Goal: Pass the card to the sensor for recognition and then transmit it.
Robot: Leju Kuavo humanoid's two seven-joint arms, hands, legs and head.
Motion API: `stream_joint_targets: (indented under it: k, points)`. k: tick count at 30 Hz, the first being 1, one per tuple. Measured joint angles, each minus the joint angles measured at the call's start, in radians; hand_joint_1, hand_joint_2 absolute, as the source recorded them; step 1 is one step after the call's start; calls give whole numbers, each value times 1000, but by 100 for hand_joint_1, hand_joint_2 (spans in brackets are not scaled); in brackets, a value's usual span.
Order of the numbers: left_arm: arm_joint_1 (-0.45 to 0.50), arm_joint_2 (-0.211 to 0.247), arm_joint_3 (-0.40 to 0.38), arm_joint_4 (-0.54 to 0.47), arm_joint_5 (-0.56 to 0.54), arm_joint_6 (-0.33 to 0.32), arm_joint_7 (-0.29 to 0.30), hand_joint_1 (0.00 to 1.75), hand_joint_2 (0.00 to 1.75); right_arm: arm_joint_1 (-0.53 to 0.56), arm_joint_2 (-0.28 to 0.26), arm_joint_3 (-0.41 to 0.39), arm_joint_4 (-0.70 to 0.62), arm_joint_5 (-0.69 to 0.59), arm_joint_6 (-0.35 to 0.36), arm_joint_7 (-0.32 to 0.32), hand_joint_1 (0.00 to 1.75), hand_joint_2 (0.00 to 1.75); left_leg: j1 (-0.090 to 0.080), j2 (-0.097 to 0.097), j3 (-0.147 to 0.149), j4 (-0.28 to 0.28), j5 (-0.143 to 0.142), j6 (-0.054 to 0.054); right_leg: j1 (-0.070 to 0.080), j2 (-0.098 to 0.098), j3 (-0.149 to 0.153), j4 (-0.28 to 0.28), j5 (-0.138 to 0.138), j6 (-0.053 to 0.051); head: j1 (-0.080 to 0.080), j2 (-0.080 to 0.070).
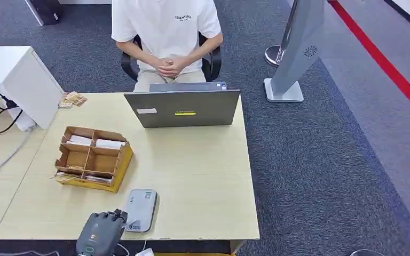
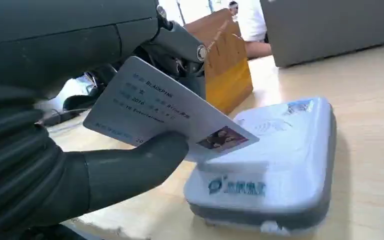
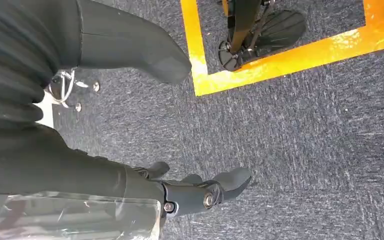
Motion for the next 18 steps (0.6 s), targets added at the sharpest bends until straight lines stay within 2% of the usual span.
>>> stream_joint_targets:
  k: [3, 6, 10, 18]
  points:
    - [3, -8, 42, -36, -58, 82, 7, 175, 175, 1, 0, -1, 0, 15, 0, 0, 0, 175, 0, 0, 0, 0, 0, 0, 0, 0, -1, 0, 0, 0, 0, 0]
    - [-23, -27, 128, -83, -94, 155, -36, 175, 175, 0, 0, -1, 0, 37, 0, -4, 0, 175, 0, 0, 0, 0, 0, 1, 0, -1, 0, 0, 0, 0, 0, 0]
    - [-59, -39, 201, -108, -107, 167, -68, 175, 175, 0, 0, -1, 0, 50, 0, -6, 0, 175, 0, 0, 0, 0, 0, 1, 0, -1, 0, 0, 0, 0, 0, 0]
    - [-211, -38, 252, -83, -157, 197, -103, 175, 175, -4, 1, 6, 1, 88, 8, -10, 0, 175, 0, -2, -1, 0, 1, 1, 0, -2, -1, 0, 1, 0, 0, 0]
